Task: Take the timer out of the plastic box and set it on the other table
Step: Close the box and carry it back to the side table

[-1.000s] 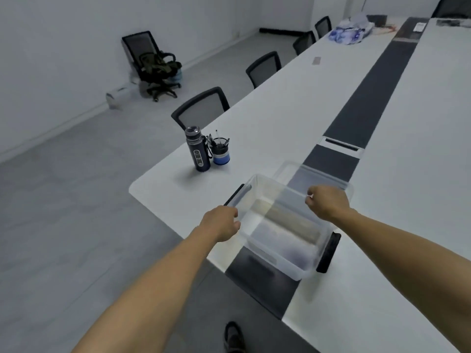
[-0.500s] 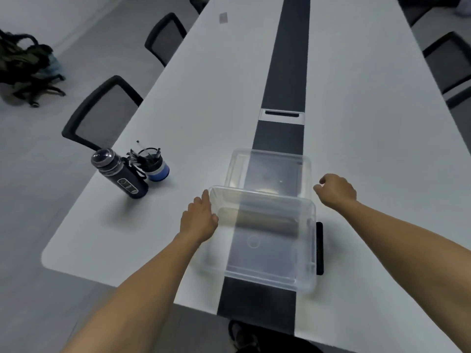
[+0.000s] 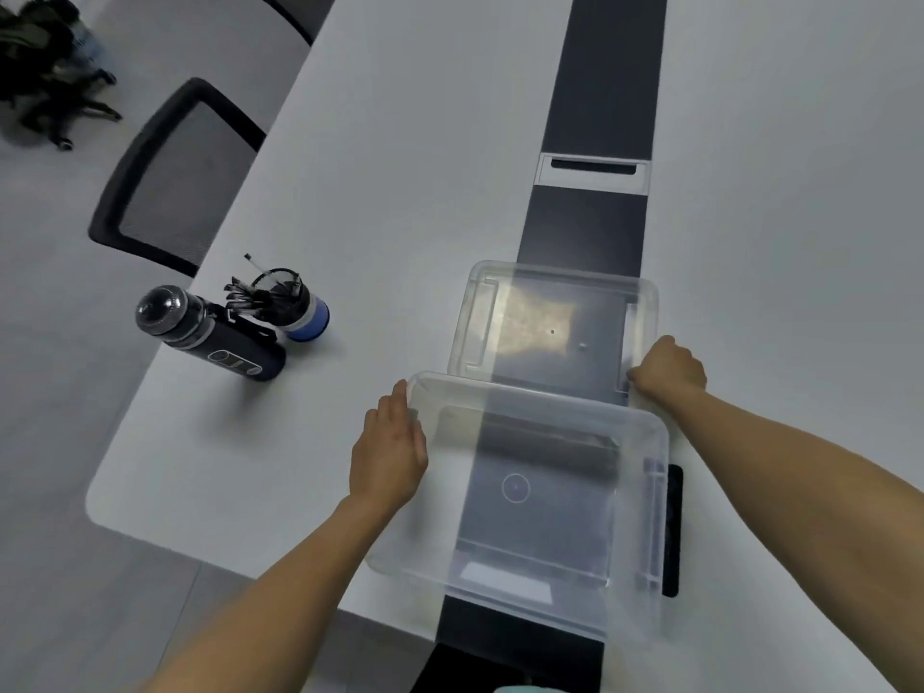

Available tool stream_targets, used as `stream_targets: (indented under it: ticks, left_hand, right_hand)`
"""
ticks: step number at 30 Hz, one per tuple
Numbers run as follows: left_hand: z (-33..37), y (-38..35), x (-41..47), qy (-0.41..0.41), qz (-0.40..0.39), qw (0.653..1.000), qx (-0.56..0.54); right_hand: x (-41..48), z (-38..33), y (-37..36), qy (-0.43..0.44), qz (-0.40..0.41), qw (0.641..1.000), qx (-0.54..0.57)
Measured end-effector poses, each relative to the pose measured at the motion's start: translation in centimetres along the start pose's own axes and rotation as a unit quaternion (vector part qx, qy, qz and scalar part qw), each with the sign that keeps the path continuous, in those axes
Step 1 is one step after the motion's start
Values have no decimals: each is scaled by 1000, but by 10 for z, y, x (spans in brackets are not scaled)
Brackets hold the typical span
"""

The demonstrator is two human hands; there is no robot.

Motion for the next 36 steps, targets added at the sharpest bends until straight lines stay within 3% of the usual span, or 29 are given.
stream_targets:
  ticks: [6,9,18,23,25,27,29,31,32,36]
  left_hand:
    - [-8,-1,5,0,2,1000,-13]
    - [-11,-2,7,-4,3,1000,-13]
    - [-1,-2,0,-26,3,999,-41]
    - [-2,5,4,-47,-42,996,-68]
    - [-5,21,7,-39,-42,989,-133]
    - [-17,32,14,17,-59,962,-267]
    - [-29,38,17,76,-90,910,-399]
    - [-35,37,14,115,-127,863,-476]
    - [-34,37,11,113,-136,856,-485]
    - [-24,34,-12,24,-143,918,-369]
  right_hand:
    - [14,5,13,-19,22,998,64]
    - [11,2,22,-33,35,987,151]
    - [-24,-29,76,-45,130,893,428]
    - [-80,-19,80,-49,100,878,466]
    - [-112,-17,69,-27,69,878,474]
    - [-138,-10,56,-21,52,877,478]
    - [-165,2,44,-24,50,872,487]
    - [-187,17,35,-30,58,869,490]
    - [-197,24,31,-29,62,872,484]
    - [-234,50,23,-16,99,892,440]
Point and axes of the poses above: each hand's wrist, its own x-axis towards the middle knuckle, its own y-axis out of the back of the hand, z = x × y, the point moved 10 cm from there along x, towards the middle knuckle, and after that the axes turned 13 degrees about x, right-handed, at the moved point
